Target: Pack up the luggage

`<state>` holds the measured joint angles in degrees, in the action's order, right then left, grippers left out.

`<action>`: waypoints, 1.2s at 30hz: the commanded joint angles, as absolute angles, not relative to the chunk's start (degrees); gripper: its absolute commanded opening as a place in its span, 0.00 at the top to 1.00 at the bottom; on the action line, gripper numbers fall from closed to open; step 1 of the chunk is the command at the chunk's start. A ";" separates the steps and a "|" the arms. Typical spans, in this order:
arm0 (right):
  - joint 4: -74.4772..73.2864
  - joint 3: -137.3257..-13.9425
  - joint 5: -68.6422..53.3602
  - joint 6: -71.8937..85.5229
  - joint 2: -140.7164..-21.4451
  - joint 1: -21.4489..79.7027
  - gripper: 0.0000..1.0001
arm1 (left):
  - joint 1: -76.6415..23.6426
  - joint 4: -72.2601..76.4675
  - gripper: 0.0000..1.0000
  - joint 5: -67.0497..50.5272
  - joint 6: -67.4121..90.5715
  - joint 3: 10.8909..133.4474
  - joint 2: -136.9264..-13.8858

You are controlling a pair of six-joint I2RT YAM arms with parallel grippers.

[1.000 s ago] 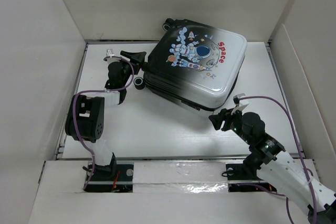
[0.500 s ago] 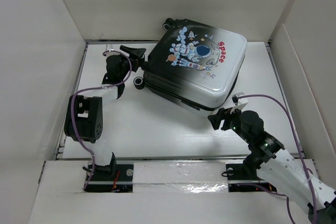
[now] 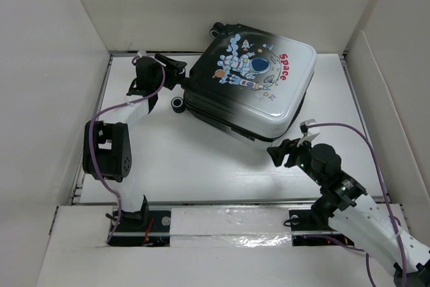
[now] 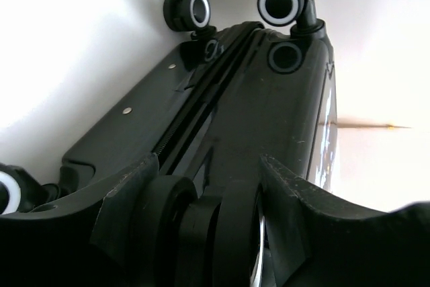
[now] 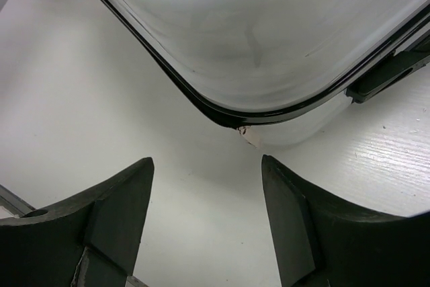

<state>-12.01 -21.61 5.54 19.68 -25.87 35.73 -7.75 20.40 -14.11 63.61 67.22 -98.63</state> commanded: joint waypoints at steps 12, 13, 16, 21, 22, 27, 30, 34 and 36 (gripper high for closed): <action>-10.90 -21.53 4.13 19.16 -25.05 36.12 0.28 | -8.00 34.09 0.86 -11.25 67.50 61.62 -94.75; -11.16 -21.45 4.13 19.25 -25.05 36.12 0.28 | -8.00 36.10 0.89 -11.25 67.67 61.26 -94.75; -10.99 -21.18 4.04 19.34 -24.96 36.12 0.28 | -8.00 38.58 1.00 -11.42 68.90 59.77 -94.92; -10.55 -21.18 4.04 19.34 -25.57 36.12 0.26 | -8.00 41.21 0.49 -11.16 69.70 56.87 -93.78; -10.46 -21.27 4.04 19.34 -26.10 36.12 0.26 | -8.00 42.44 0.45 -11.25 69.78 56.17 -93.69; -10.37 -21.36 3.69 19.16 -26.72 36.12 0.26 | -8.53 50.88 0.42 -12.74 72.42 52.13 -93.78; -10.55 -21.27 3.69 19.34 -26.37 36.12 0.26 | -9.05 53.17 0.63 -13.18 73.39 51.16 -94.04; -10.90 -21.18 3.78 19.60 -25.75 36.12 0.26 | -9.05 54.32 0.88 -13.01 73.13 51.24 -94.48; -10.99 -21.09 3.69 19.78 -25.58 36.12 0.27 | -9.05 54.75 1.00 -13.36 72.69 51.33 -94.66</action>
<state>-12.01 -21.52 4.21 19.70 -26.46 35.73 -8.27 48.47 -10.98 72.97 51.44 -96.88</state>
